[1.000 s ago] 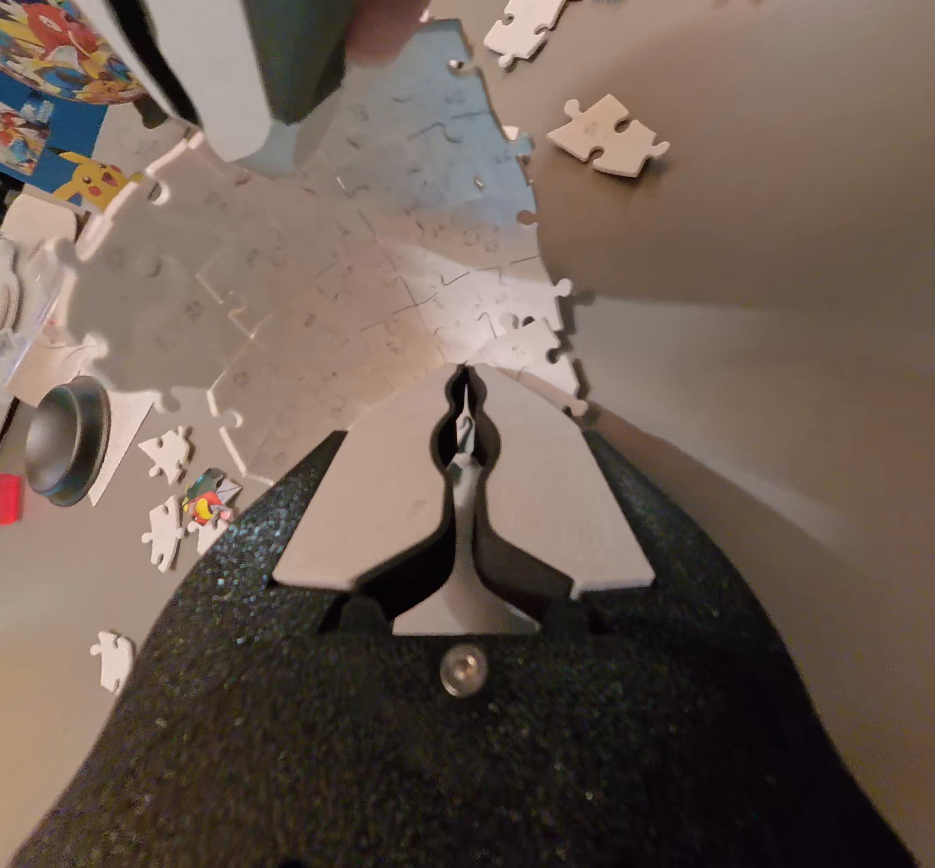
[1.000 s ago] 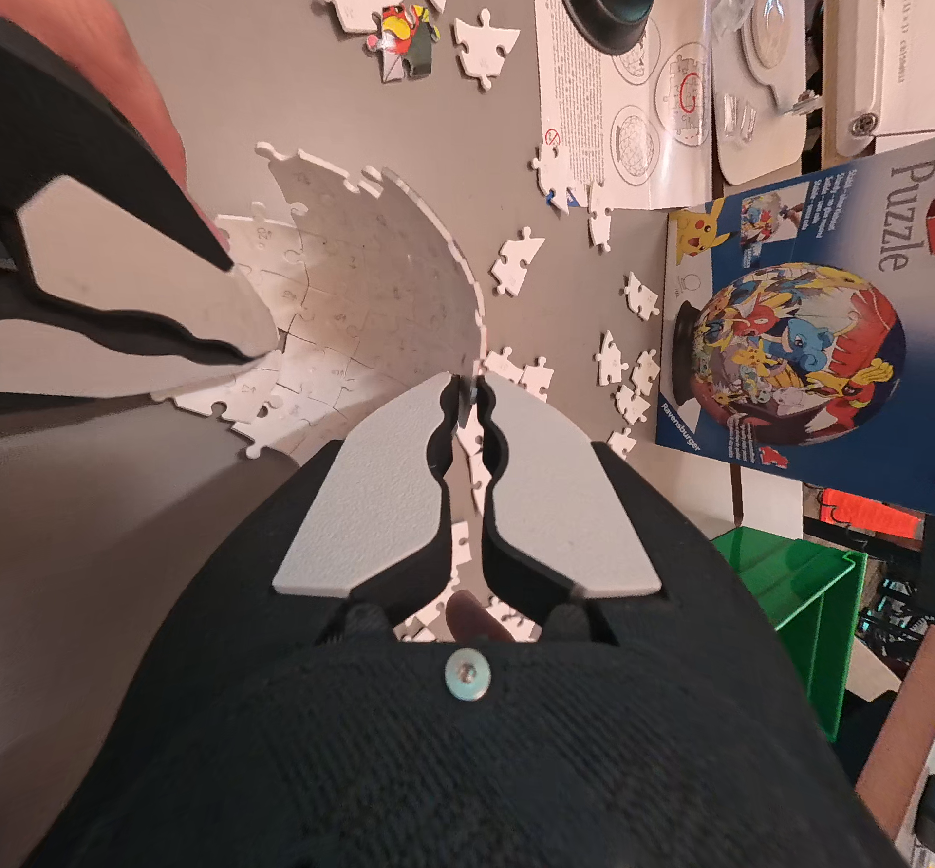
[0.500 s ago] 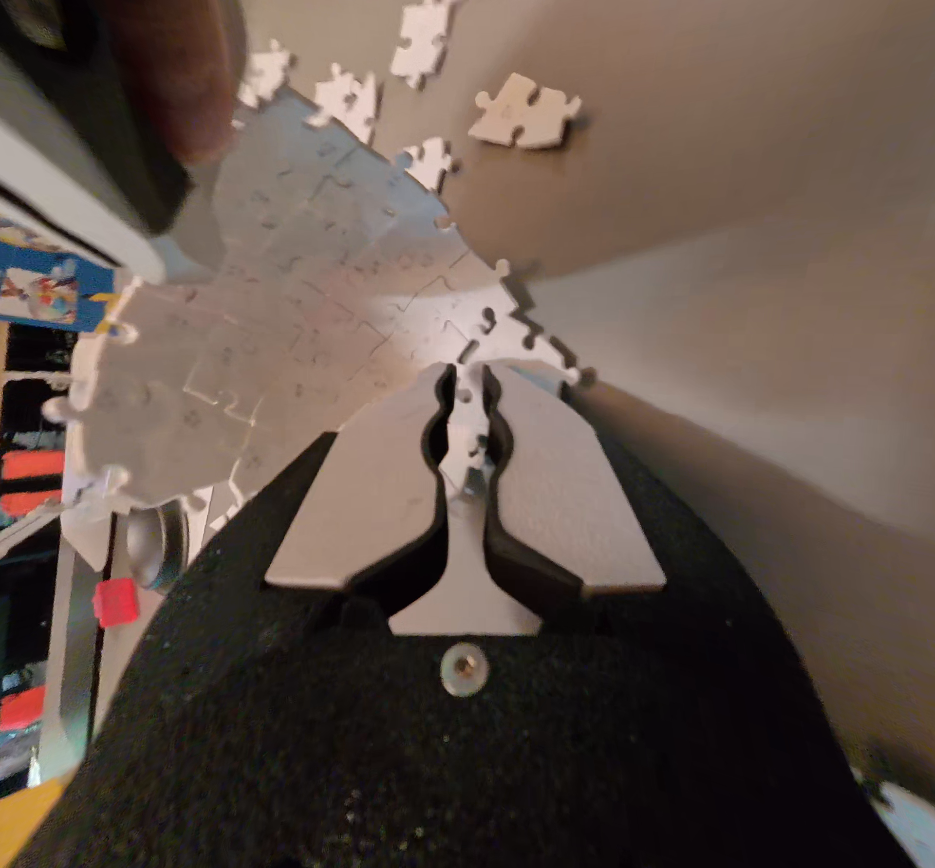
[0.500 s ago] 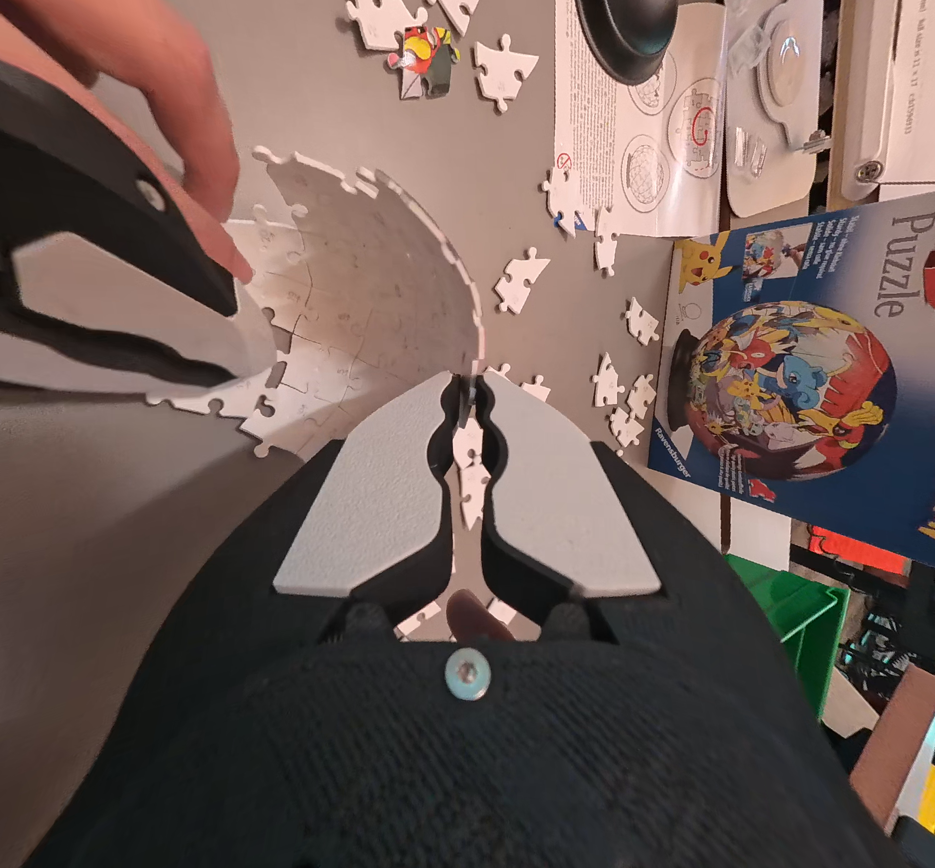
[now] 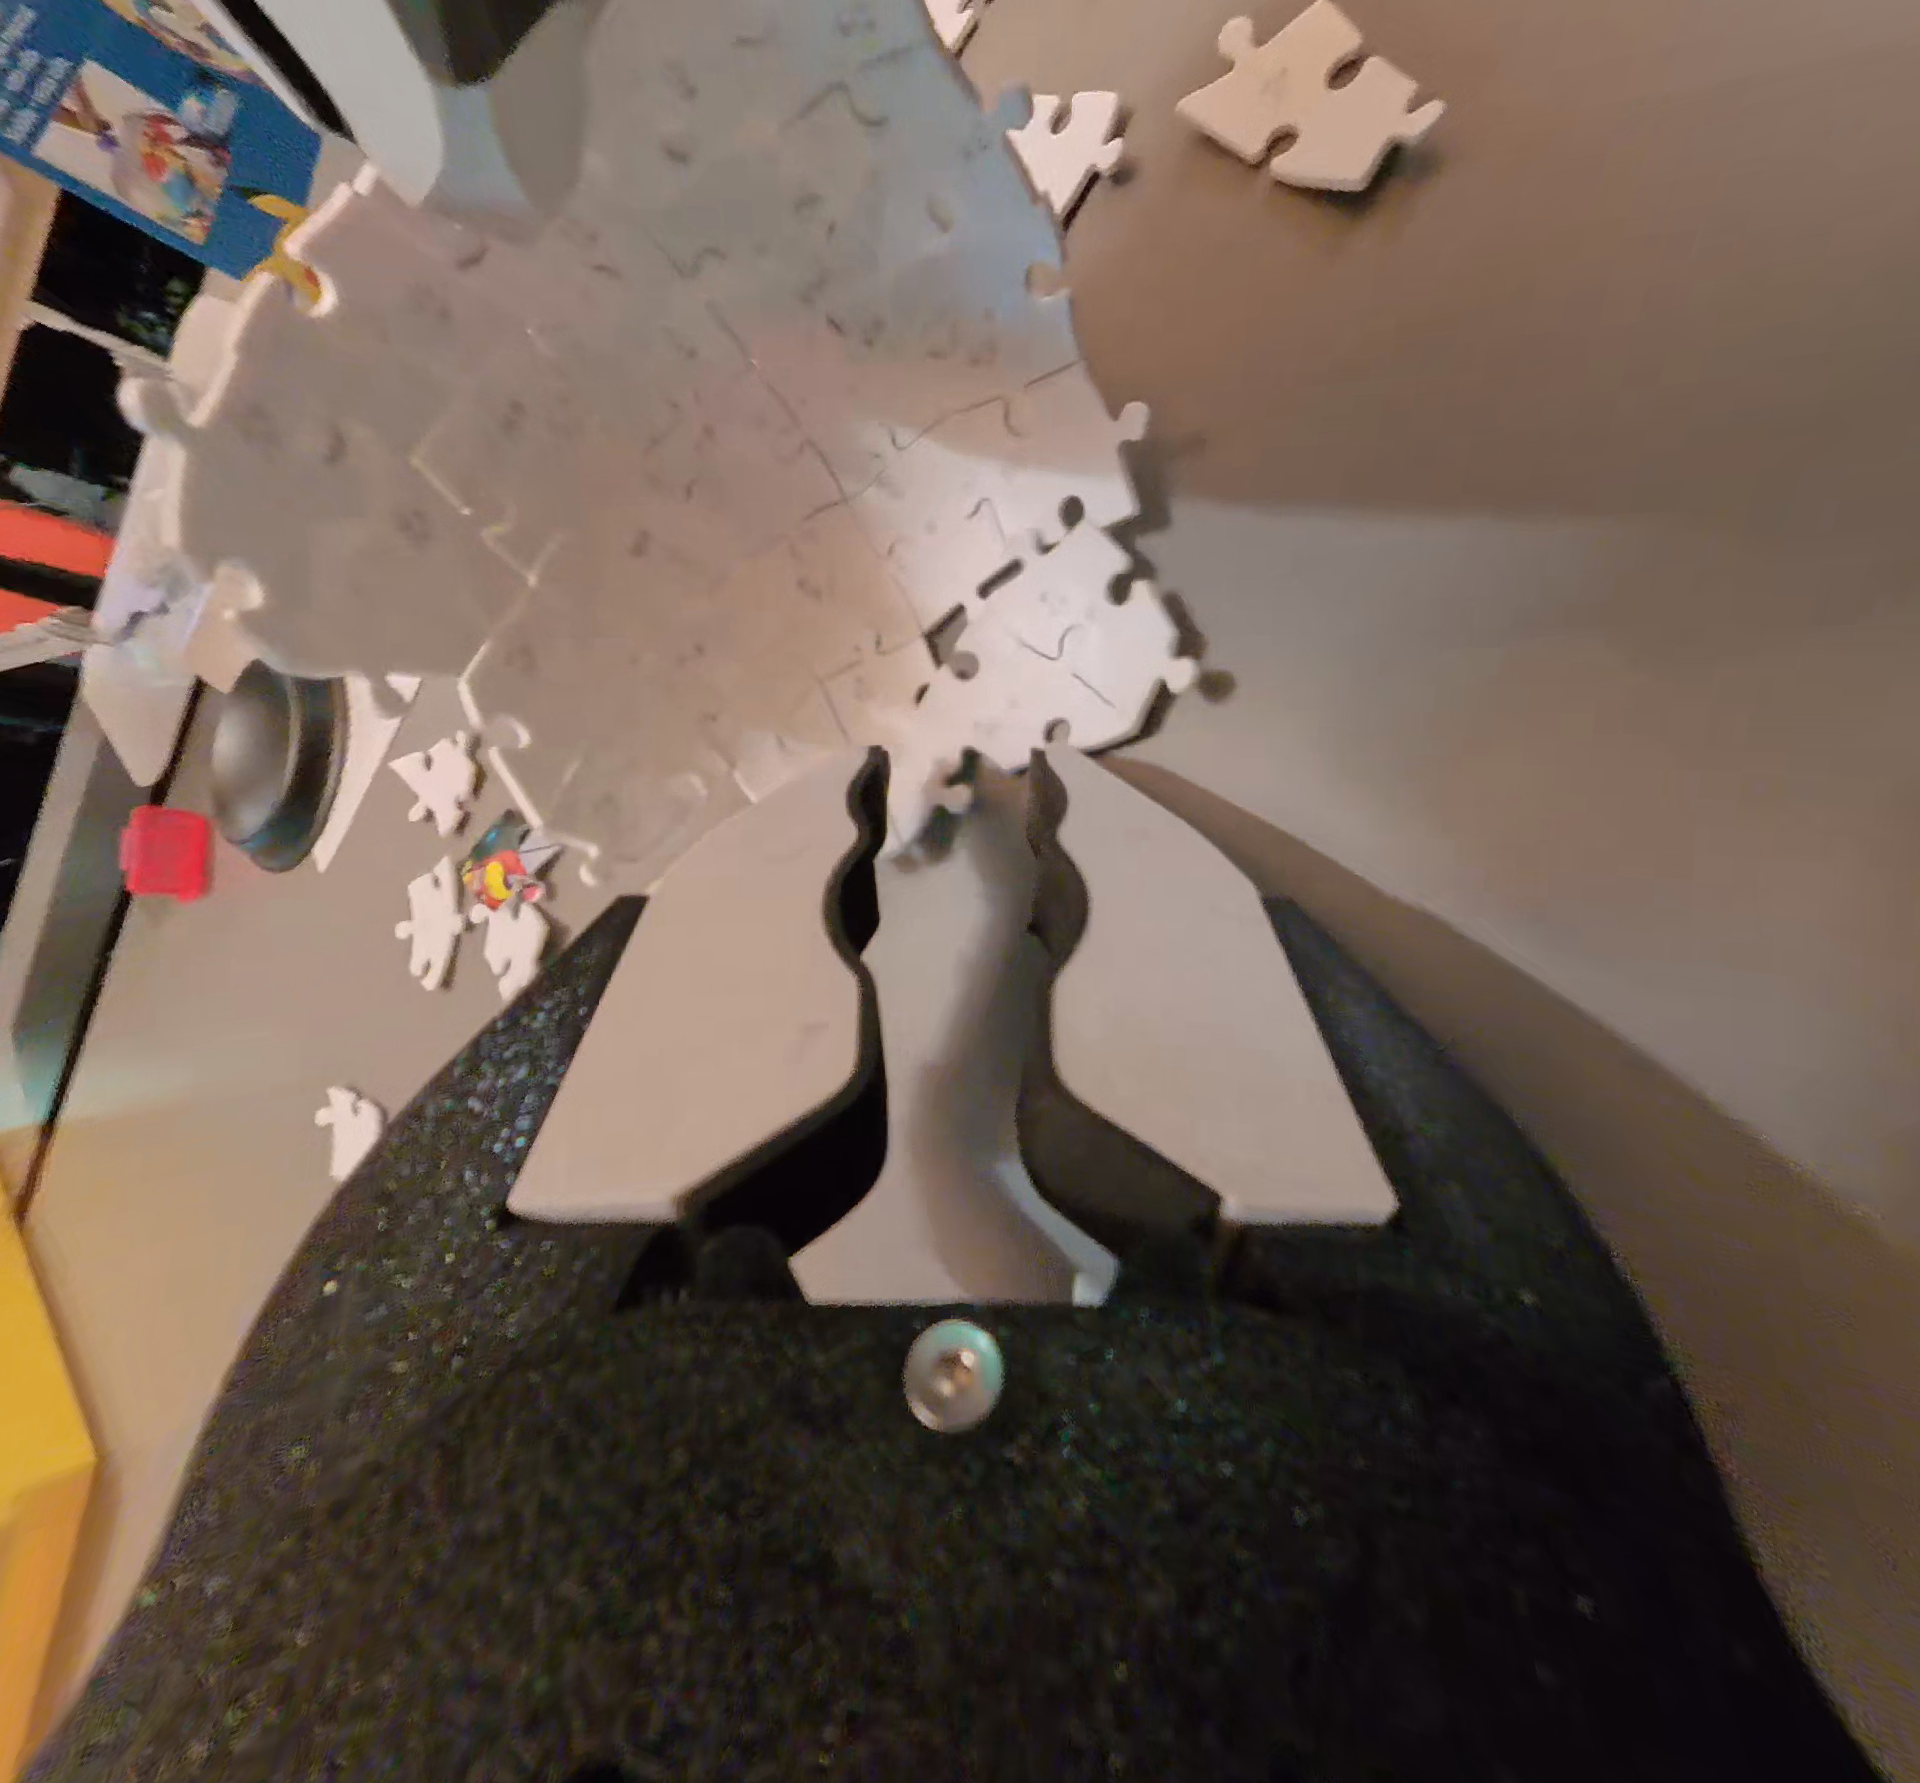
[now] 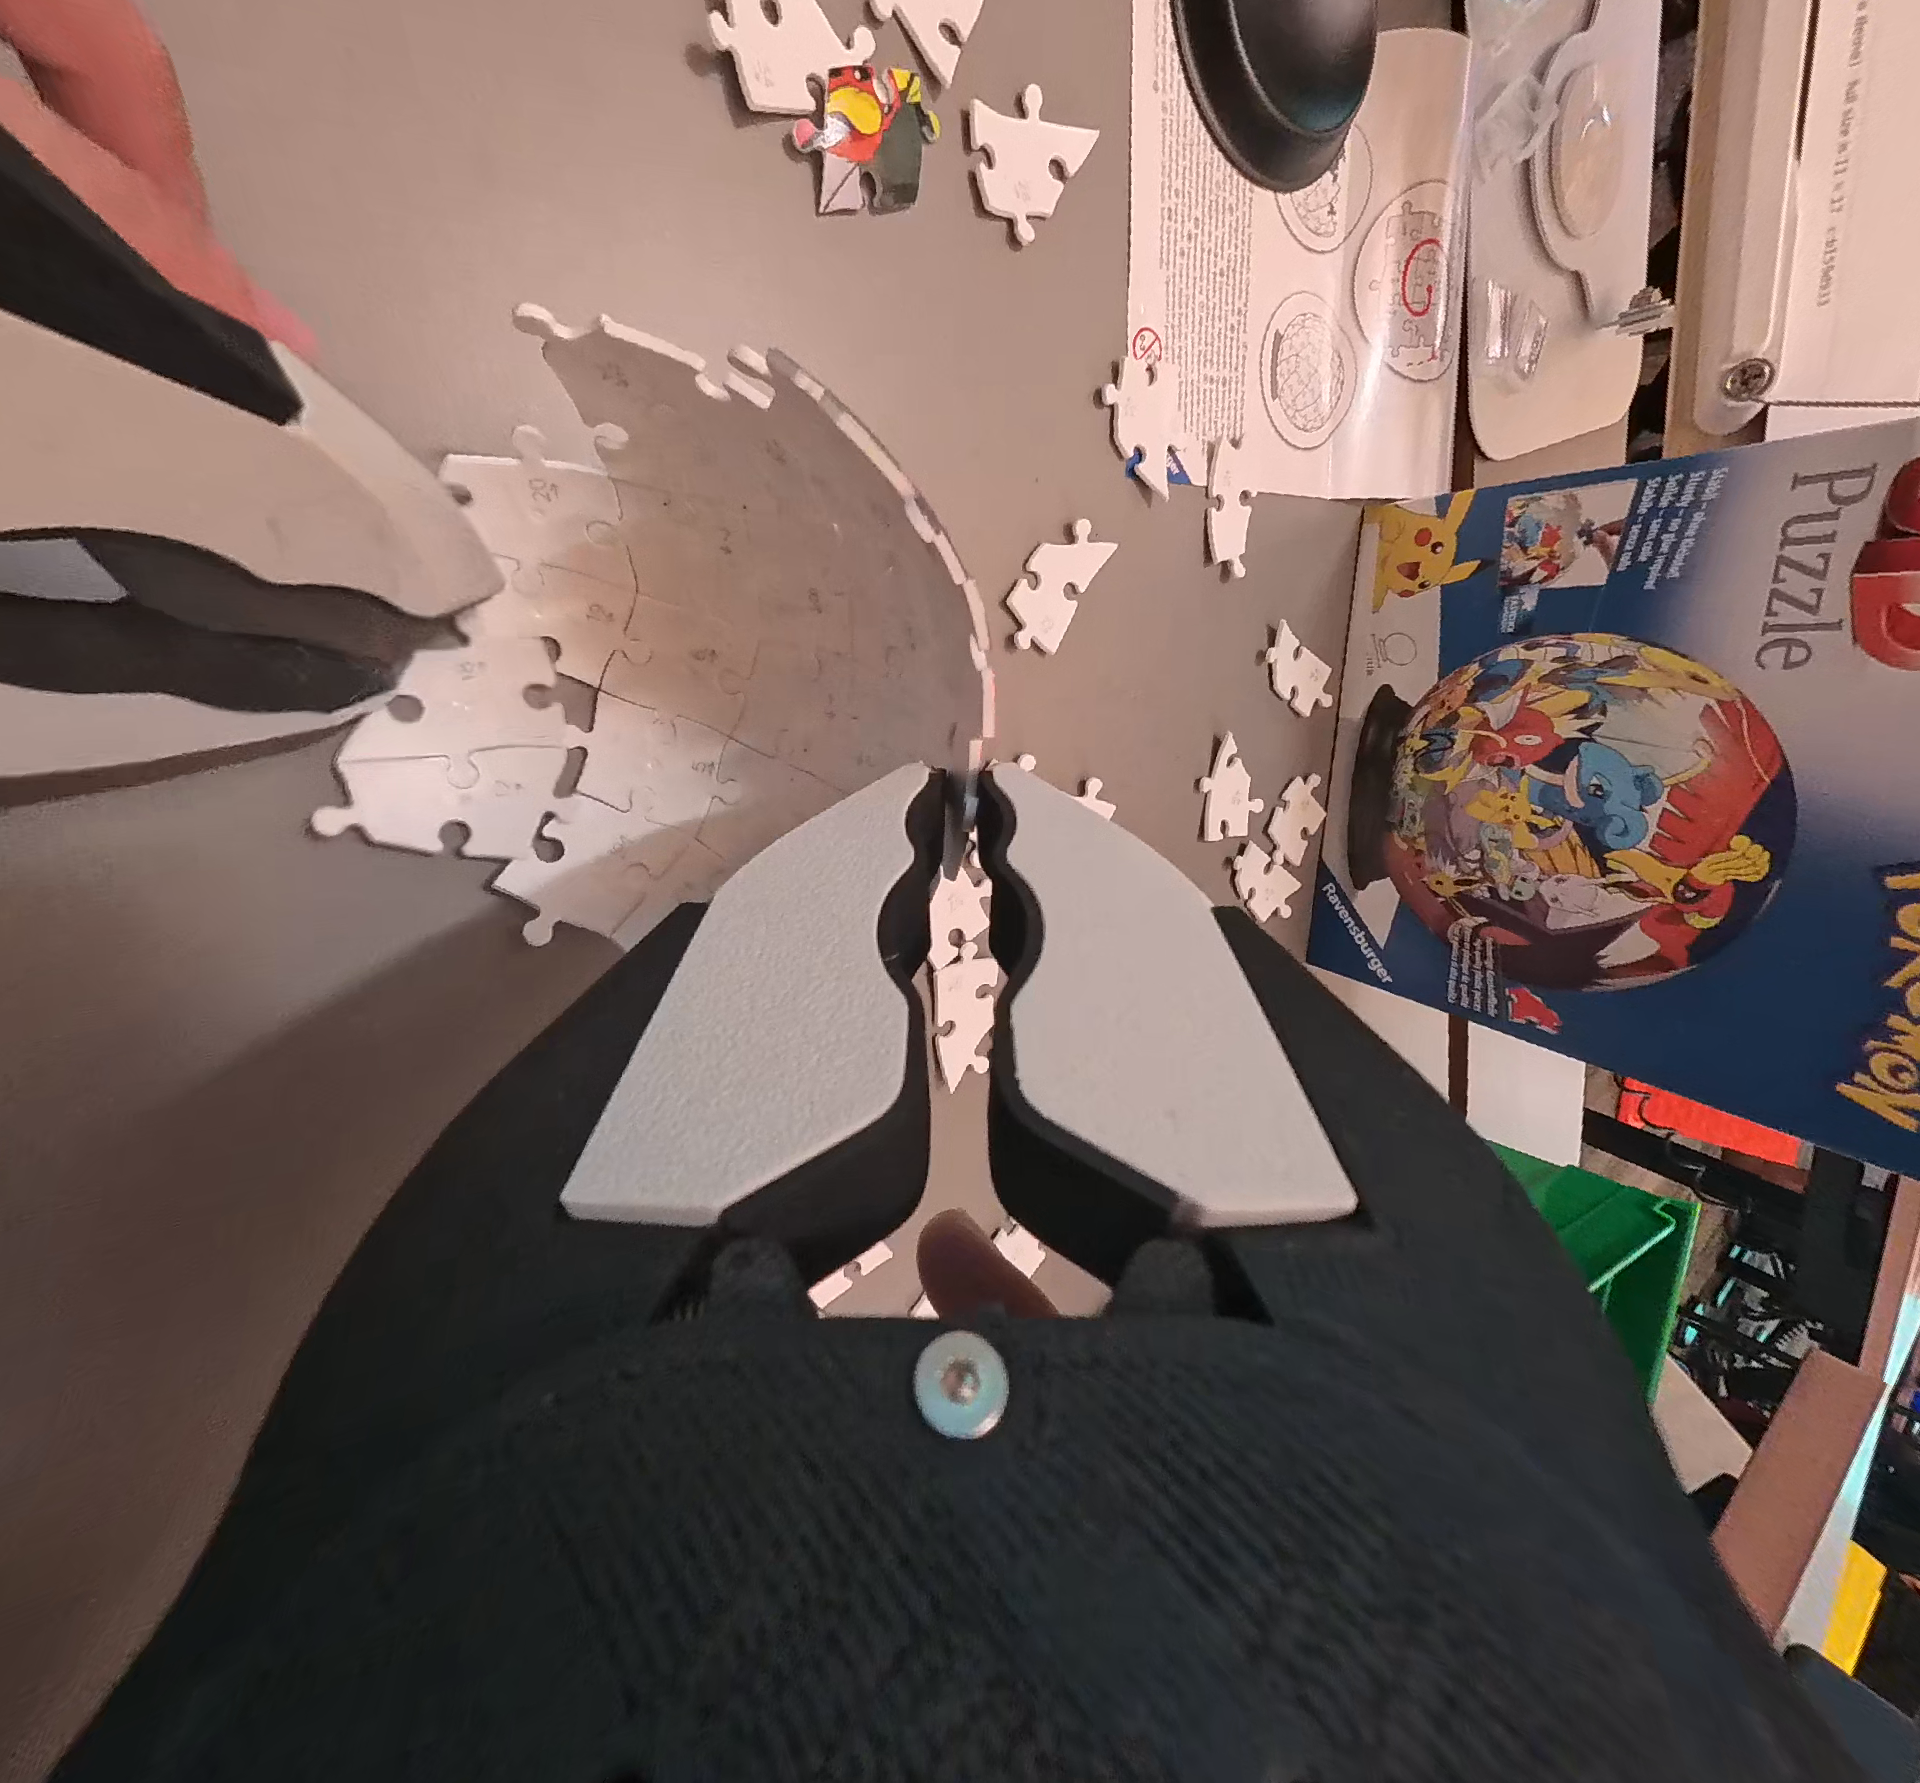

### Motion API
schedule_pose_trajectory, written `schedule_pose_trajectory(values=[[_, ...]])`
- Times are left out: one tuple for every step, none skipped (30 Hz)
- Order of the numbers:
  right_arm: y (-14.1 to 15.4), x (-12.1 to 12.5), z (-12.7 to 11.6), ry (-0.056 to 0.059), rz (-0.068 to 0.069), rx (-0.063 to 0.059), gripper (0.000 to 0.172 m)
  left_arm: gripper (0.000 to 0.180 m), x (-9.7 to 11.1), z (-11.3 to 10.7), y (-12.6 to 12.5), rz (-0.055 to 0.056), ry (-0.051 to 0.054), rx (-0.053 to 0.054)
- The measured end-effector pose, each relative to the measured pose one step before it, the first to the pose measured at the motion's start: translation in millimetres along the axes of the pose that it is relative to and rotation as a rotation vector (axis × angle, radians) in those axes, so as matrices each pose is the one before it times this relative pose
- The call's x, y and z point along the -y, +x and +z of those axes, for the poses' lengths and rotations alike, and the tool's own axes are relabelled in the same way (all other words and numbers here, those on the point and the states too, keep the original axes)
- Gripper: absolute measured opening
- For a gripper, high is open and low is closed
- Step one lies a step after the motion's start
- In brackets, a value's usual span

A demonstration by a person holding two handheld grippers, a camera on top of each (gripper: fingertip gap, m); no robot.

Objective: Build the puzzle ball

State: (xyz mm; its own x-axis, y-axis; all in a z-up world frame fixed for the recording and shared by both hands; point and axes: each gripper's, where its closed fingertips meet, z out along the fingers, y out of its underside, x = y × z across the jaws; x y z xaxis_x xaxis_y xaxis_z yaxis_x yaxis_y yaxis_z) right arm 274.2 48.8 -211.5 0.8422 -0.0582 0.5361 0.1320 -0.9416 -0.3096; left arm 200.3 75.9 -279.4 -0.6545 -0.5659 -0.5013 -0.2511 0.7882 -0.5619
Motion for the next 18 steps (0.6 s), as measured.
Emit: schedule_pose_trajectory(values=[[0.03,-0.15,-0.20,-0.0008,-0.0008,0.0017,0.006,0.024,-0.75,1.13,-2.81,0.0087,-0.0069,0.0182],[-0.03,0.29,-0.13,0.0023,-0.0013,0.0005,0.005,0.024,-0.07,1.01,-1.59,0.0091,-0.0022,0.0109],[0.01,0.21,-0.06,0.0018,0.0011,0.0002,0.005,0.024,0.16,0.72,-1.19,0.0063,0.0007,0.0071],[-0.04,-0.28,0.08,-0.0023,0.0015,-0.0007,0.006,0.024,-0.04,0.45,-0.71,-0.0001,-0.0024,0.0034],[-0.02,-0.66,-0.12,-0.0037,-0.0002,-0.0016,0.006,0.025,0.15,0.01,0.61,-0.0051,-0.0029,-0.0057],[-0.09,-0.27,-0.04,-0.0003,-0.0001,-0.0013,0.006,0.026,1.15,-0.88,1.59,-0.0089,0.0035,-0.0103],[0.03,-0.10,0.00,0.0014,0.0008,-0.0006,0.006,0.026,1.69,-1.25,0.89,-0.0071,0.0083,-0.0040],[0.04,-0.32,0.00,-0.0001,0.0017,0.0001,0.006,0.025,1.12,-1.13,0.41,0.0019,0.0042,-0.0005],[0.06,-0.25,0.12,-0.0008,0.0019,0.0011,0.006,0.025,0.68,-0.91,0.32,0.0063,-0.0012,0.0000],[0.14,-0.09,0.13,-0.0004,0.0000,0.0009,0.006,0.025,0.78,-0.64,0.49,0.0049,-0.0017,-0.0020],[0.10,0.22,0.31,0.0001,-0.0020,0.0000,0.006,0.024,1.34,-0.45,1.14,0.0009,0.0021,-0.0066],[0.08,0.06,0.32,-0.0009,-0.0024,0.0000,0.006,0.024,1.46,0.17,1.91,-0.0042,0.0040,-0.0141],[0.10,0.08,0.10,-0.0014,-0.0008,0.0008,0.006,0.024,0.85,0.88,2.54,-0.0071,0.0024,-0.0185],[0.05,0.17,0.10,0.0006,-0.0003,0.0014,0.006,0.024,0.32,1.17,2.17,-0.0088,-0.0002,-0.0185],[0.19,0.12,0.11,0.0017,-0.0004,0.0006,0.006,0.024,1.04,1.02,2.62,-0.0107,0.0025,-0.0224],[0.47,-0.36,0.17,-0.0007,0.0009,-0.0019,0.006,0.026,2.83,0.58,2.50,-0.0194,0.0124,-0.0216],[0.60,-0.57,0.39,-0.0016,0.0018,-0.0012,0.006,0.026,4.22,0.20,1.88,-0.0257,0.0197,-0.0163],[0.11,-0.35,0.36,-0.0003,0.0031,0.0017,0.006,0.027,3.93,0.49,2.17,-0.0208,0.0175,-0.0155]])
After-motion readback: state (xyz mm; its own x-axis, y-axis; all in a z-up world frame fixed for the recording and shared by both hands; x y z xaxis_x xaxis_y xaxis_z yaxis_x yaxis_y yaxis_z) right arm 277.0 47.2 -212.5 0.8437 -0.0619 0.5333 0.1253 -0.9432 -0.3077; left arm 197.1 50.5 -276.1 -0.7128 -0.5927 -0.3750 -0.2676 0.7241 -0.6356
